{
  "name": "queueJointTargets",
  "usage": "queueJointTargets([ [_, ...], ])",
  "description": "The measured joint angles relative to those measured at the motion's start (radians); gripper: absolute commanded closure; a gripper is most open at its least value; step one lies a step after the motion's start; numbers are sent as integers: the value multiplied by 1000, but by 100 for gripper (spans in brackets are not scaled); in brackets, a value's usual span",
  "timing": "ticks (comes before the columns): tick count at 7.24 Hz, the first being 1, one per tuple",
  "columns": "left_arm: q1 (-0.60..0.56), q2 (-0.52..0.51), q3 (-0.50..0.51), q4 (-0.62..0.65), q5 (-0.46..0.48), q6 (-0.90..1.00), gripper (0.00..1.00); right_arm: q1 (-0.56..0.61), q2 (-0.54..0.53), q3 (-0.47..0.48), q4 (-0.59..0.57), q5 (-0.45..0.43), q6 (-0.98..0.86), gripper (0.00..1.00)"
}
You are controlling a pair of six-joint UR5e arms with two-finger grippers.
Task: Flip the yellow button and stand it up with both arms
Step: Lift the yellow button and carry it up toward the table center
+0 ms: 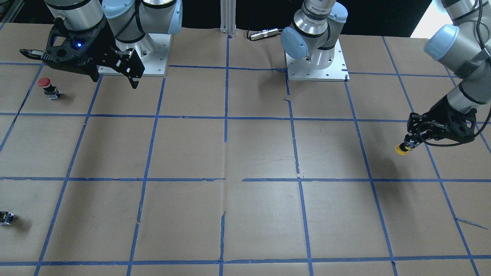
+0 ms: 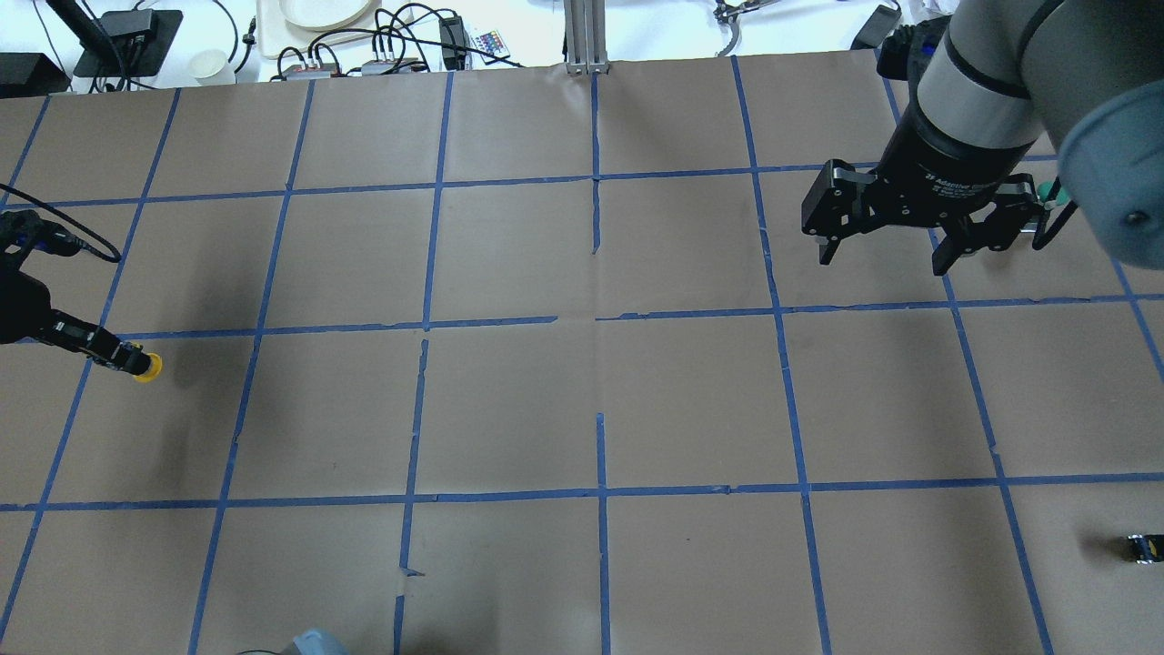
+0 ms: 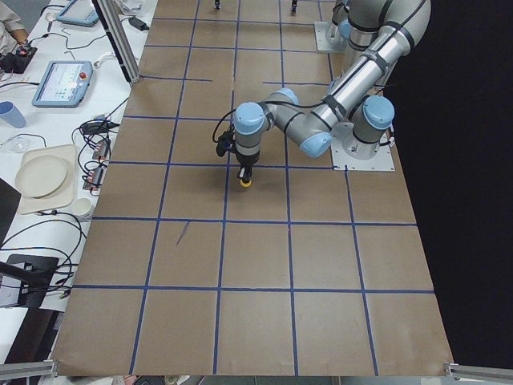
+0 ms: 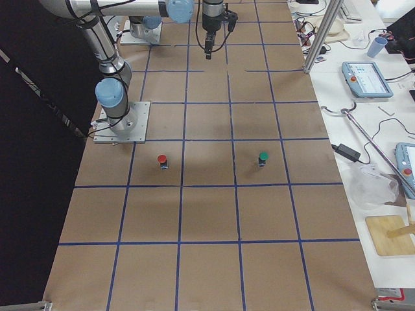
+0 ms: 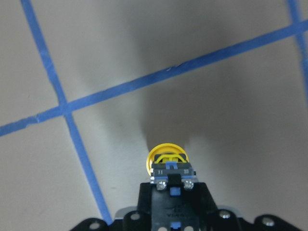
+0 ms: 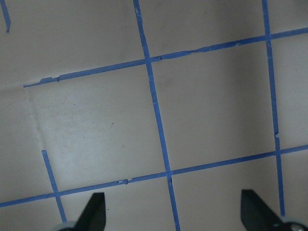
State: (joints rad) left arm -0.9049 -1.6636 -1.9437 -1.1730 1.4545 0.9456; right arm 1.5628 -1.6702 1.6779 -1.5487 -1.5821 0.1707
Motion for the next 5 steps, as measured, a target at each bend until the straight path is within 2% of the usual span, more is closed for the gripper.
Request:
queueJointTargets([
  [3,-163,105,6,-273,-290,-111,79,-2,22,-11,35,6,112,0],
  [4,-195,128,6,-365,-427,-131,79,-3,25,-22,69,46,177,0],
  [5,-221,154,5,-467,-590,-159,79,-5,28,-35,92,123,251,0],
])
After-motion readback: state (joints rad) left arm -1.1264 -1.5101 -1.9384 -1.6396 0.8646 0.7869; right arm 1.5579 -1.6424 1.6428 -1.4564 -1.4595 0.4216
